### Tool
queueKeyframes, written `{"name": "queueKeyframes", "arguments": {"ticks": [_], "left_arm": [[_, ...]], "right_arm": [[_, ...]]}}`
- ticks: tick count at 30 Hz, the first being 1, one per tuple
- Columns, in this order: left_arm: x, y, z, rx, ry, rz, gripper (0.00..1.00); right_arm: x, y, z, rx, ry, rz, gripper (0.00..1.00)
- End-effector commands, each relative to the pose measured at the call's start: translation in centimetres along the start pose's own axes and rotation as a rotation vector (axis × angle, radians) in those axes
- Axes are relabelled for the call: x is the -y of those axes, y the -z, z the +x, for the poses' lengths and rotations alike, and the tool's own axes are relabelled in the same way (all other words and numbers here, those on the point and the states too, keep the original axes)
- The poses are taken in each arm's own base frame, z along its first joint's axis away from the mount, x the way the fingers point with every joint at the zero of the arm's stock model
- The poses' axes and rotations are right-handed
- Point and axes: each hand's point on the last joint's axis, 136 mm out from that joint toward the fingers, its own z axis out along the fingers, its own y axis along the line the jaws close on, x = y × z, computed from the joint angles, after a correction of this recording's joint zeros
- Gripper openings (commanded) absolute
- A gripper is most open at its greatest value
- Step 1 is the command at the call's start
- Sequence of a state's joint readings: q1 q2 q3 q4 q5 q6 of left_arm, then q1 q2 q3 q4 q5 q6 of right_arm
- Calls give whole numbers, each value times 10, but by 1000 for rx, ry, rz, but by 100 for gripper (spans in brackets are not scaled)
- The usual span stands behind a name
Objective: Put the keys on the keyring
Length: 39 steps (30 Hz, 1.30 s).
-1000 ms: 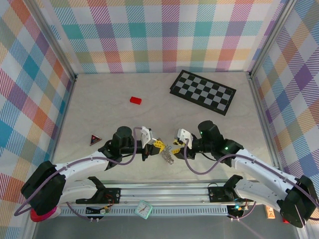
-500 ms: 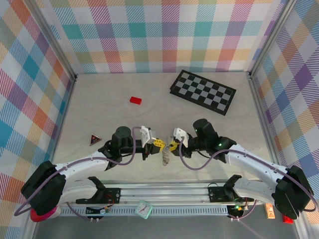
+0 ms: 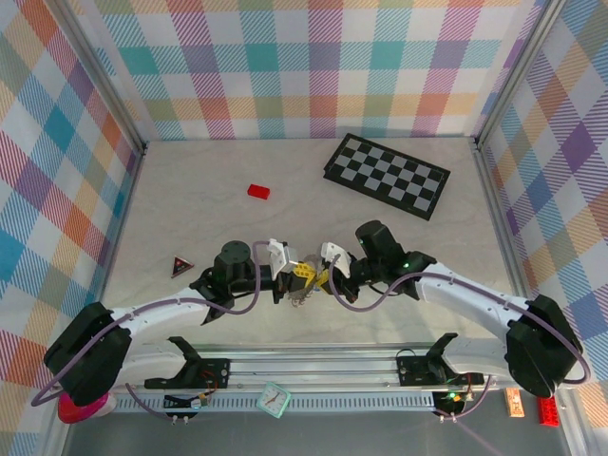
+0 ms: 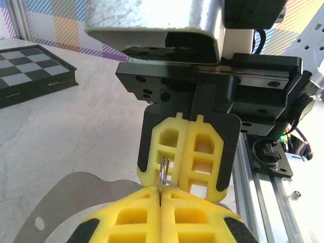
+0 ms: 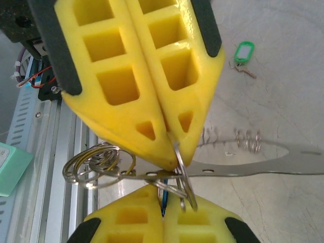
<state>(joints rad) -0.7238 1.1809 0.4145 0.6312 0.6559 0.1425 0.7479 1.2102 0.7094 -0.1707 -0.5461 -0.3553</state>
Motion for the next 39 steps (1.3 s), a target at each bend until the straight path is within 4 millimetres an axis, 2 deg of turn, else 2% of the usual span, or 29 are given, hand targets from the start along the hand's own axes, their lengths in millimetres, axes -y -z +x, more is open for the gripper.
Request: {"name": "queueKeyframes", "arguments": {"ticks": [1,4,6,9,14,18,22,33,39], "left_arm": [[2,0,-16,62,-48,11,0],[3,1,-14,58,-47,13,0],[3,1,-13,56,-46,14,0],[5,0,-12,53,-47,25,0],[8,1,-12,58,-57,42,0],[10,1,-14,69,-66,54,0],[12,0,-15,75,-69,67,0],[14,0,-16,86,-71,82,0],[15,0,-17,98,-72,90,0]], "right_arm": [[-5,4,-15,26,43,-10,5],[-3,9,-14,31,38,31,19],[-1,14,-10,30,32,64,31],[-1,22,-4,30,35,105,37],[-4,38,-10,91,92,170,37],[-1,46,-24,178,126,211,31],[-2,43,-34,215,123,185,29],[10,36,-36,221,78,211,26],[5,33,-35,218,67,173,26]]}}
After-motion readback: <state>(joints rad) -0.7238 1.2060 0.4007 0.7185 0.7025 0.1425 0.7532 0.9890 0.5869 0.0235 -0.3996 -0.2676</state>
